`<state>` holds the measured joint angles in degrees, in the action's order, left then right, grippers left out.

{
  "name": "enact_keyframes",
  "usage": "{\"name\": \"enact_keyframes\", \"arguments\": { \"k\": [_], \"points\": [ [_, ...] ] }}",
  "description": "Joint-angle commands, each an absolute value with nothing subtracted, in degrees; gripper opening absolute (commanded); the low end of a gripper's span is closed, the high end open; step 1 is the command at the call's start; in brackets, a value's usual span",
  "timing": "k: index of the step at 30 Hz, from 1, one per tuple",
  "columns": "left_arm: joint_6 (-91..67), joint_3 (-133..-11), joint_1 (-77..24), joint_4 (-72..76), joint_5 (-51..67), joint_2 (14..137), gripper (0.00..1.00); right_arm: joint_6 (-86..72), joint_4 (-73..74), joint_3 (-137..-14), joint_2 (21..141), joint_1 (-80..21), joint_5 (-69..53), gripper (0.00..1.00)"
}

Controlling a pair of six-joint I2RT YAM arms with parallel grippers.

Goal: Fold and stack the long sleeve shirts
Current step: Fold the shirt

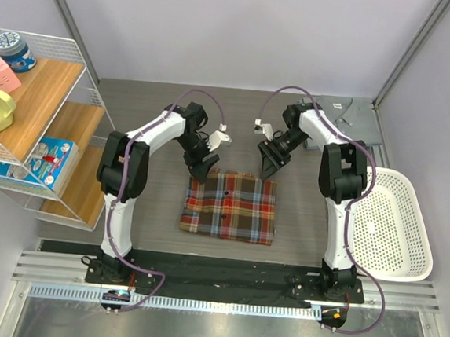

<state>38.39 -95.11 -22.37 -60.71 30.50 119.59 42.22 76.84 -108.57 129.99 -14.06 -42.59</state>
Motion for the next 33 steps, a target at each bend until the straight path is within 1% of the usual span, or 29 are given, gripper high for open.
{"name": "enact_keyframes", "arguments": {
  "k": [1,4,5,7,8,9,10,11,13,15,19,25,26,27,28,29,30,31,32,33],
  "points": [
    [40.60,-94.83,-20.57,-63.28,29.18,119.79,0.68,46.49,81.56,-107.05,127.62,-14.77,-42.80,0.75],
    [41.04,-95.36,-19.60,-64.86,30.93,119.71,0.64,47.55,81.91,-105.74,126.92,-14.85,-42.28,0.63],
    [41.22,-95.71,-19.43,-65.56,31.46,119.79,0.63,47.72,81.83,-105.47,126.83,-14.85,-41.93,0.51],
    [42.01,-96.32,-19.16,-66.61,33.21,119.88,0.48,47.46,81.83,-105.90,126.91,-14.85,-41.49,0.36],
    [42.19,-97.63,-19.07,-67.40,33.74,120.14,0.40,47.11,81.83,-106.34,126.91,-14.77,-41.40,0.21],
    [42.36,-98.34,-18.81,-68.46,34.53,120.41,0.22,46.15,81.91,-107.57,126.83,-14.68,-41.40,0.13],
    [42.10,-99.05,-18.63,-68.73,34.89,120.67,0.15,45.19,81.74,-108.27,126.83,-14.59,-41.31,0.02],
    [41.75,-100.27,-18.11,-68.82,35.07,120.85,0.06,44.13,81.04,-108.89,126.91,-14.07,-41.22,0.01],
    [40.18,-101.42,-17.58,-68.03,34.54,121.99,0.02,41.14,79.55,-110.47,127.61,-13.36,-40.08,0.01],
    [38.59,-101.95,-16.96,-64.97,32.79,123.30,0.00,39.47,76.56,-111.27,128.93,-12.66,-37.63,0.01],
    [36.39,-105.02,-16.44,-63.20,27.35,130.84,0.00,35.08,71.99,-112.06,134.89,-12.13,-35.43,0.01],
    [32.17,-110.82,-15.91,-61.43,23.29,136.05,0.00,30.68,64.87,-112.85,139.13,-11.95,-31.47,0.01],
    [31.47,-111.18,-15.47,-61.35,23.20,135.62,0.04,30.33,64.25,-112.85,139.04,-11.87,-30.68,0.01],
    [30.33,-111.27,-15.21,-61.43,24.42,135.01,0.14,29.89,63.81,-112.94,138.69,-11.78,-30.50,0.02],
    [29.89,-110.23,-14.68,-61.61,27.04,133.78,0.25,29.53,63.72,-113.11,138.26,-11.43,-30.67,0.09],
    [29.01,-108.82,-13.37,-61.09,29.77,129.59,0.43,29.01,64.16,-113.29,137.64,-11.34,-31.37,0.13],
    [27.35,-107.24,-12.58,-60.82,36.41,127.29,0.48,28.22,64.77,-113.64,135.98,-11.25,-32.07,0.20],
    [26.38,-104.88,-11.70,-60.39,39.95,124.31,0.52,27.78,65.30,-113.38,134.75,-11.25,-32.78,0.27],
    [25.50,-99.89,-10.04,-59.42,43.30,121.58,0.62,27.43,66.17,-112.94,133.61,-11.16,-33.39,0.33],
    [24.01,-96.36,-9.24,-58.37,48.46,115.64,0.65,26.55,66.36,-111.20,130.29,-11.08,-34.88,0.46]
  ]
}}
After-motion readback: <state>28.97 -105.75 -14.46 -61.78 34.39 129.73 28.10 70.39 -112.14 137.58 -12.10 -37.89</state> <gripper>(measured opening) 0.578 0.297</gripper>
